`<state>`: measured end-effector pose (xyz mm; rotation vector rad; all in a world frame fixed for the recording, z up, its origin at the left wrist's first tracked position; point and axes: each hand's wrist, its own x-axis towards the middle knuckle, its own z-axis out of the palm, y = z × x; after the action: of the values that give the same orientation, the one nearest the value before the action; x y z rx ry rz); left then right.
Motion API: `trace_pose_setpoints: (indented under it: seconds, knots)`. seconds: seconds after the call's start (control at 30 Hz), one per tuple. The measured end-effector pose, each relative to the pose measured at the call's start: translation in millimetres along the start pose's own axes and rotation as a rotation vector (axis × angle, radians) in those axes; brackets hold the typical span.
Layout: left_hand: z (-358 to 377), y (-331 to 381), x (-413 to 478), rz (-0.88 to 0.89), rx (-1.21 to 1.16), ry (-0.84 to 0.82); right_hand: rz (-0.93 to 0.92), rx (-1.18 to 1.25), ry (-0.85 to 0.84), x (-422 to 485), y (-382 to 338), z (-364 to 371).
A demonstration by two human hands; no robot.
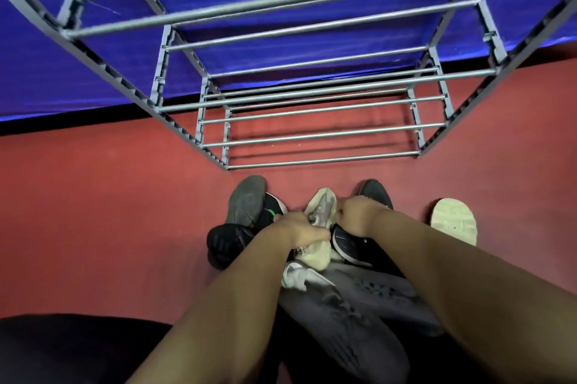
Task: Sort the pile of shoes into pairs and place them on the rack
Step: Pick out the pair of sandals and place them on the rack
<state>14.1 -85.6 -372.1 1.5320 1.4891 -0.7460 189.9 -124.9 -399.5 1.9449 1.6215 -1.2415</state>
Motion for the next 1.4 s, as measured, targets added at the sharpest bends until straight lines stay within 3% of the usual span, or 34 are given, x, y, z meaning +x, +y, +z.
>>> trace_pose_setpoints:
  seconds: [0.27,0.43,0.57,0.67,0.77,0.83,1.03,1.2,1.27,1.4]
  knots:
    - [0.6,-5.9,-11.1,0.01,-0.408,0.196,-0.03,-0.001,0.027,-29.5,0.7,-4.6]
    - [-25.2,-20.6,-29.2,0.047,-0.593,0.324,-0.073,-0.022,0.139,-44.1,-9.7,0.9]
    - [-38.5,-39.6,-38.9,0.047,-0.555,0.427,-0.14,0.101,0.188,-63.7,-33.2,2.4]
    - [-34.7,-61.4,-27.4,0.058,-0.474,0.468,-0.203,0.338,0.018,-89.3,-57.3,1.8]
    - [-23.4,-75.1,-37.4,0.096,-0.332,0.415,-0.259,0.209,-0.165,-101.7,-74.9,10.3]
    - [-13.7,-81.0,-44.8,0.107,-0.157,0.38,-0.25,0.152,-0.184,-103.3,-78.0,18.7]
    - [-11.2,-84.0,-56.8,0.267,0.163,0.496,-0.211,0.189,-0.029,-112.5,-55.5,26.2]
    - [-15.5,-62.6,-82.3,0.387,-0.329,0.244,-0.096,0.419,0.195,-113.4,-39.5,16.8]
    - [-11.1,-58.2,-85.1,0.383,-0.39,0.222,-0.011,0.453,0.293,-112.7,-32.8,4.9]
    - [-1.8,-51.1,-79.5,0.401,-0.037,0.336,0.133,0.494,0.476,-107.4,-14.8,-17.3]
